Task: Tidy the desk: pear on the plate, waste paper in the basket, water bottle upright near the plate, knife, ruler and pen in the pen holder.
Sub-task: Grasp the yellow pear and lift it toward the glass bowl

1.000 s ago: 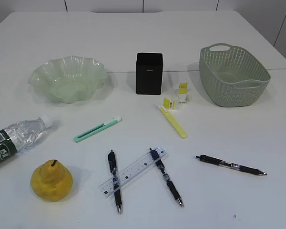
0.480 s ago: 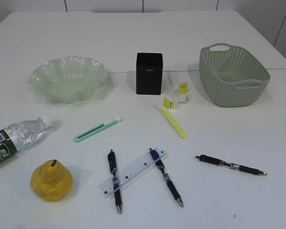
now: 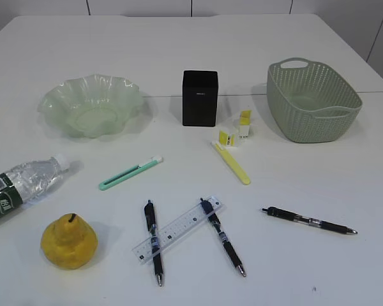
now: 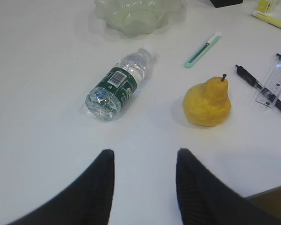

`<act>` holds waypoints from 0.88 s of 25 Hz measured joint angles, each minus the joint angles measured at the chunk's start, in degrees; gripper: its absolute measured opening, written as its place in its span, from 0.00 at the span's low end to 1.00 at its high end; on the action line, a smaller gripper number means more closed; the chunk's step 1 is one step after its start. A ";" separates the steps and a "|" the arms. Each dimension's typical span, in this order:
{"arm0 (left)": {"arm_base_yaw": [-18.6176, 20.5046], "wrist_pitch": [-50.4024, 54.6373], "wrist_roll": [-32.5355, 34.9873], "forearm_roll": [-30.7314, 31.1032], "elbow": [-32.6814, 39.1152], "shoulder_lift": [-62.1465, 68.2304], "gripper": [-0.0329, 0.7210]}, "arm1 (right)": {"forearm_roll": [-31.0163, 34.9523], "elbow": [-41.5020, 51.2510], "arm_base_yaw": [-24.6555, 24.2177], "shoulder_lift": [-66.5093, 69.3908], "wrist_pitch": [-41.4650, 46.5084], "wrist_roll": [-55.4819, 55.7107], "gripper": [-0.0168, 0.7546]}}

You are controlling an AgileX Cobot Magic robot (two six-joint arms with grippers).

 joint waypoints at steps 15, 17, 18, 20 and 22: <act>0.00 0.00 0.00 0.00 0.00 0.00 0.45 | 0.00 0.00 0.00 0.00 0.00 0.00 0.52; 0.00 0.00 0.00 0.00 0.00 0.00 0.45 | 0.00 0.00 0.00 0.00 0.00 0.00 0.52; 0.00 0.00 0.00 0.00 0.00 0.00 0.45 | 0.00 0.00 0.00 0.00 0.00 0.00 0.52; 0.00 0.00 0.00 0.00 0.00 0.00 0.45 | 0.00 0.00 0.00 0.00 0.00 0.20 0.52; 0.00 0.00 0.00 0.00 0.00 0.00 0.45 | 0.00 0.00 0.00 0.74 0.00 1.44 0.52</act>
